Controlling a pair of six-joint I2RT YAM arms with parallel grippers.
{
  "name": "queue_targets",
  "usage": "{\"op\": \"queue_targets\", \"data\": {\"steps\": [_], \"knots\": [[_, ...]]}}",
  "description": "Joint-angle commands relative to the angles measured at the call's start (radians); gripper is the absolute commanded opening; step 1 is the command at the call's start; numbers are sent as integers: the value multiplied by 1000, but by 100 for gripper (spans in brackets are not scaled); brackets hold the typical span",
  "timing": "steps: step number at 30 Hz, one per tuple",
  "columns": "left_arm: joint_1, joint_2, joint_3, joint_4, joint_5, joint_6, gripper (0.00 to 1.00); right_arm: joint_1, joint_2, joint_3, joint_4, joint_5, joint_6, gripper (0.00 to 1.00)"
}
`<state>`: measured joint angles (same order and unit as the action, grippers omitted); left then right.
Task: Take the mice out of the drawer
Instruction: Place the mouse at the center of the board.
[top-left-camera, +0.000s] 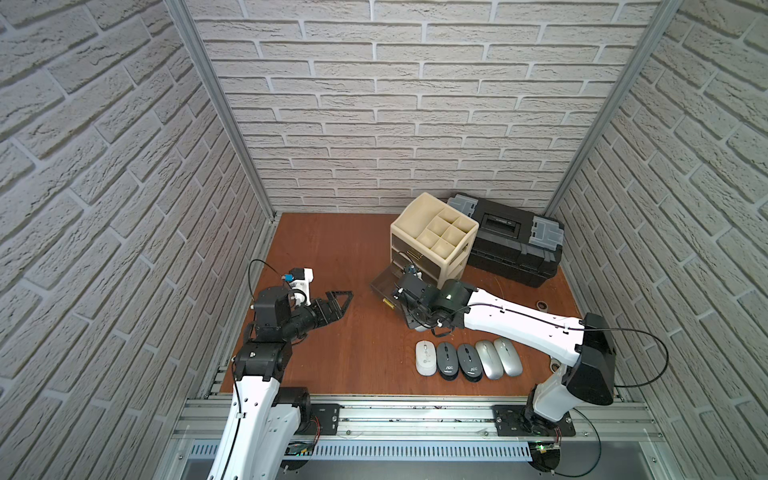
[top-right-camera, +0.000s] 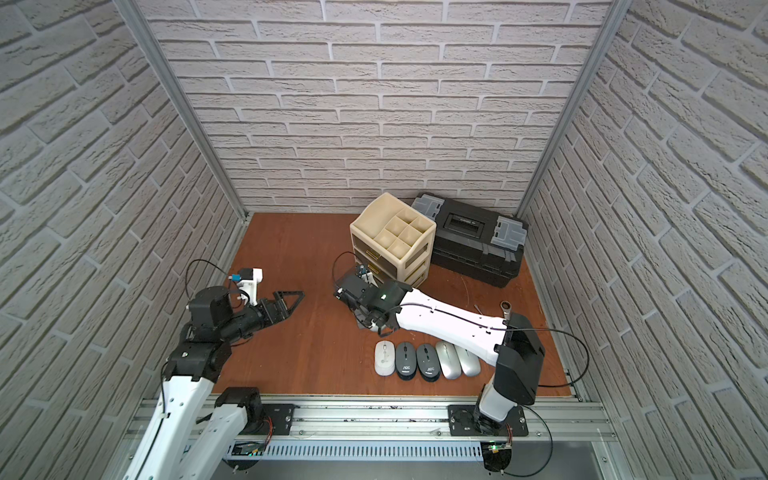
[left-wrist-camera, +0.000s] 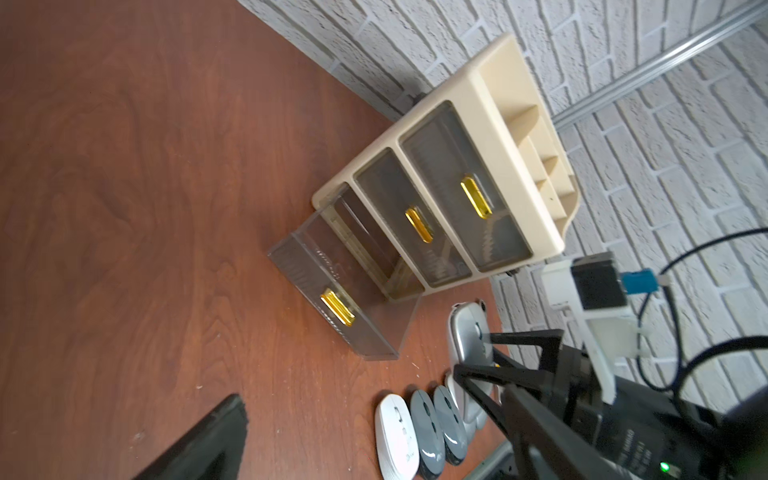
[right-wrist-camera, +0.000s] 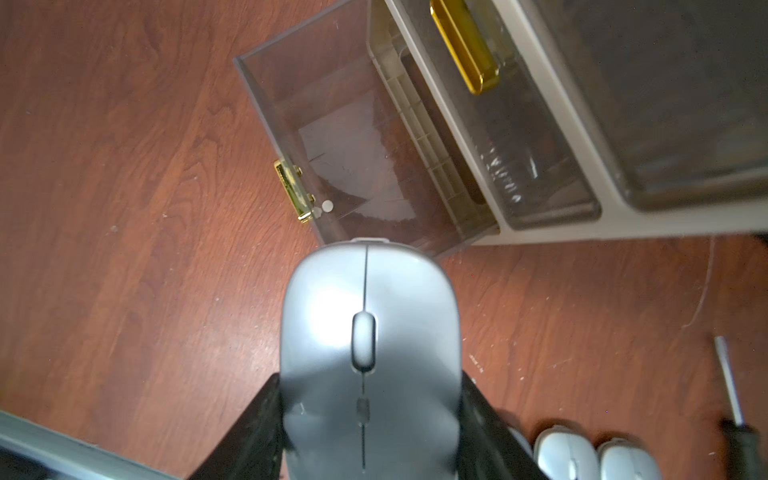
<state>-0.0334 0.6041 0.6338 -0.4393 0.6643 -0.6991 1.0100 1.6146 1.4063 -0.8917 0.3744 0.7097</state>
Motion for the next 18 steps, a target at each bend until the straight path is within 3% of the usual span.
{"op": "queue_targets", "data": {"steps": [1,10,18], "knots": [[7,-18,-16,104,187,35,98,41,-54,-54,31,-49,168,44],[-2,-43,55,10,476,133,98,133,-30,-145,125,-119,328,44],[-118,-96,101,-201,408,212,98,171,58,-159,218,-166,389,44]]}}
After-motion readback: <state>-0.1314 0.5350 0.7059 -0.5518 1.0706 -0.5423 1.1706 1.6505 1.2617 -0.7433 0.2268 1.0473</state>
